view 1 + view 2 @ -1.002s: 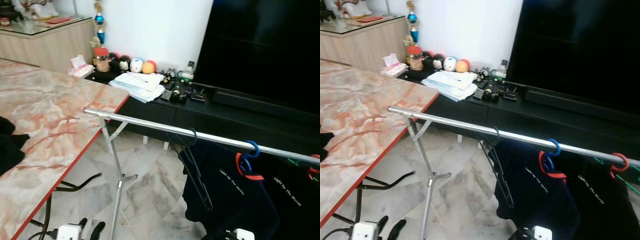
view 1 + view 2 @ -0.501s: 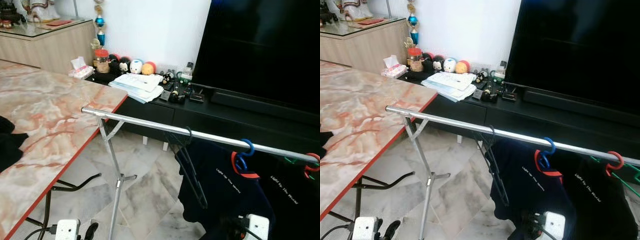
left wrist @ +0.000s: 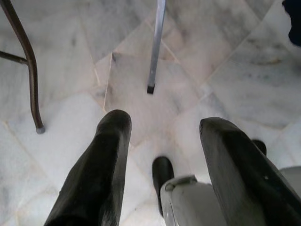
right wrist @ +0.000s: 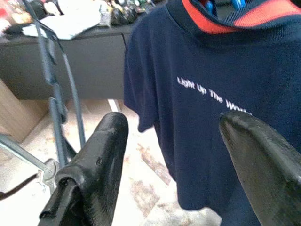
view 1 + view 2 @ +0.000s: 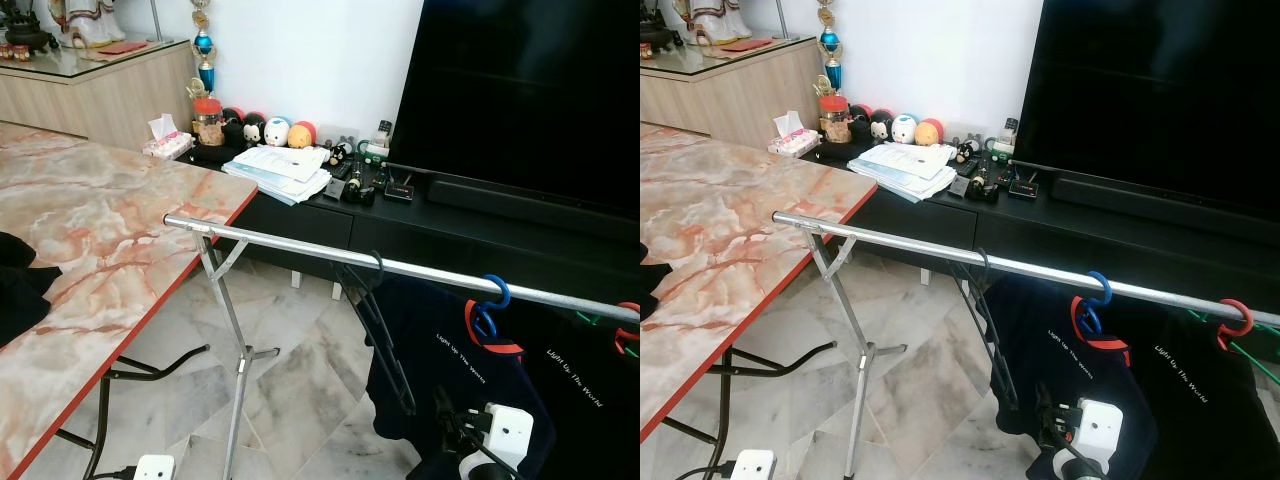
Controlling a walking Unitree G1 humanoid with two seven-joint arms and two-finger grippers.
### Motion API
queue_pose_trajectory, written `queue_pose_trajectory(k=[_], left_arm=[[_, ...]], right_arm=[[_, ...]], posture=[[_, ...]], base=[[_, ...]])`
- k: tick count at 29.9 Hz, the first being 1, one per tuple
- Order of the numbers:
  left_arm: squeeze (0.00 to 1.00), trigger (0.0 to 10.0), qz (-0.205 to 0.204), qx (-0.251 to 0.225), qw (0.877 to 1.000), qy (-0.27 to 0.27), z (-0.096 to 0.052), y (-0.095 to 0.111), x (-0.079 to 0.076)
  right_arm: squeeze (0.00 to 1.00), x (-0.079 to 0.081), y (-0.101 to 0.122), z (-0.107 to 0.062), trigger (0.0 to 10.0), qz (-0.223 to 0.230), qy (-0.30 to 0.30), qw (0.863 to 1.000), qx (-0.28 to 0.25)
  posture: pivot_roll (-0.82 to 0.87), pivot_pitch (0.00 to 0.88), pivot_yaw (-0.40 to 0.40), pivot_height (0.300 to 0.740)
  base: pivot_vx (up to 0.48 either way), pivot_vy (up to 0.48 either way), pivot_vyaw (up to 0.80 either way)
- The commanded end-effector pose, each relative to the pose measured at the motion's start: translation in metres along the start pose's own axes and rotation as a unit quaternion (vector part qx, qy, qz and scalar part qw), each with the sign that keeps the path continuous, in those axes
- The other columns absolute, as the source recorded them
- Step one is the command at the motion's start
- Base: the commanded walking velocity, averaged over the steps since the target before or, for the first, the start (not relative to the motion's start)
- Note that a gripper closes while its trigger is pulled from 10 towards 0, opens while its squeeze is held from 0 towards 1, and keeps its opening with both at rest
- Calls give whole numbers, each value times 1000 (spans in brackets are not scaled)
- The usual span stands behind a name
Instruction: Hang hanger
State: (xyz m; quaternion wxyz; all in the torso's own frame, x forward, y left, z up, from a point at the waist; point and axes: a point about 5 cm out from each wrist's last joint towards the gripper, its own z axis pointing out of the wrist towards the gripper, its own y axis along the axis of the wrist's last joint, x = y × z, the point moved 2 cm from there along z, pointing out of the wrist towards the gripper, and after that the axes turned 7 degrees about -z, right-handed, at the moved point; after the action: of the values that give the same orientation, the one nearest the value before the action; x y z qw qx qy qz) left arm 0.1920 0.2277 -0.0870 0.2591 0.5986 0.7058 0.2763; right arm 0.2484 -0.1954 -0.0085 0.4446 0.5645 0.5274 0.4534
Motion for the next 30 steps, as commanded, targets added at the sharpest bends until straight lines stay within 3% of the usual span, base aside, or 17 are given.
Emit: queue_pose_trajectory(k=[1,10,16,24,30], left_arm=[[0,10000,-5,24,1000,11,-3,-12,6],[0,10000,-19,69,996,46,-18,-39,34],[0,10000,-38,99,992,67,-38,-65,58],[0,10000,-43,103,991,68,-40,-69,60],[0,10000,-45,104,992,61,-34,-65,50]], right_arm=[[0,-2,3,-1,10000,-3,-3,1000,-3],[0,4,20,6,10000,-21,11,999,-31],[0,9,54,14,10000,-48,29,995,-79],[0,17,89,27,10000,-41,45,990,-127],[0,15,94,39,10000,-71,47,994,-74]], posture=[[77,0,-38,740],[92,0,-53,740],[87,0,-59,740],[89,0,-65,740],[89,0,-69,740]], base=[[0,0,0],[0,-383,0],[0,0,0],[0,0,0],[0,0,0]])
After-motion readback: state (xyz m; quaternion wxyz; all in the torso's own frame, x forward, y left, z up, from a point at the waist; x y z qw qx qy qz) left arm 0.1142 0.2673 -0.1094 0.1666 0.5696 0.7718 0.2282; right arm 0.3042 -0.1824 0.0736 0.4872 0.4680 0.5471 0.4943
